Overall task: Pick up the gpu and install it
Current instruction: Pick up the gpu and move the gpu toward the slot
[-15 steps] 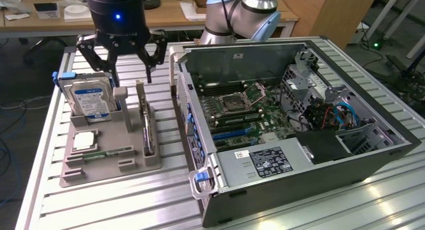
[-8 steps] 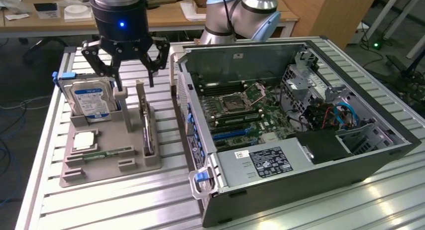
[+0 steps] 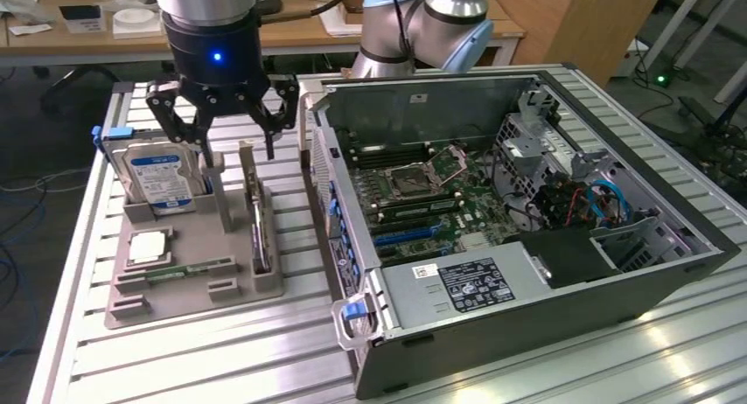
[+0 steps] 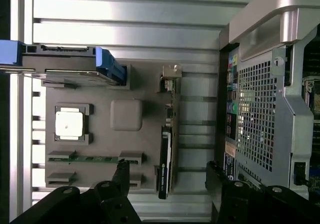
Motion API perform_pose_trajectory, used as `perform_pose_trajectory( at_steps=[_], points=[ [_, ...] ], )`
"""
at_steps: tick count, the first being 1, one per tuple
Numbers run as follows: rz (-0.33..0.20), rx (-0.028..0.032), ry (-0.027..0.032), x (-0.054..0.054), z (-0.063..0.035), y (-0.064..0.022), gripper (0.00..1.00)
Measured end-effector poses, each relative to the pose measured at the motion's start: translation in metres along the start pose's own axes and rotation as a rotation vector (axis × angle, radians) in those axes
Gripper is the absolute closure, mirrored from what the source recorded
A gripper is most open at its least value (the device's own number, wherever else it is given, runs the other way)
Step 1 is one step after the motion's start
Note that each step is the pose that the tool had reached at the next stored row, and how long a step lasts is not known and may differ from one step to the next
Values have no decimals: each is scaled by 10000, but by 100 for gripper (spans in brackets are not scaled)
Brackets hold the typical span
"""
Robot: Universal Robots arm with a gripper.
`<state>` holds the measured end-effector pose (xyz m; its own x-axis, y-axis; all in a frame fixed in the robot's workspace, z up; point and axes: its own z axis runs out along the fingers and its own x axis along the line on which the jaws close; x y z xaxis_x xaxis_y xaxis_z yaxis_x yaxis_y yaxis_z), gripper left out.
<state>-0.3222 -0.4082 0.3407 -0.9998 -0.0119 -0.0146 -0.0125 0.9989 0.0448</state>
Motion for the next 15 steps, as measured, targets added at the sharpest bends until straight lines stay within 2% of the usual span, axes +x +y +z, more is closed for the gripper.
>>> perform_pose_trajectory(
  at_steps=[1,5,9,15],
  points=[
    [0,1,0,0,13,-1,28],
    [-2,4,1,0,85,-10,28],
    [-1,3,0,3,156,-60,28],
    [0,7,0,5,264,-67,28]
  ],
)
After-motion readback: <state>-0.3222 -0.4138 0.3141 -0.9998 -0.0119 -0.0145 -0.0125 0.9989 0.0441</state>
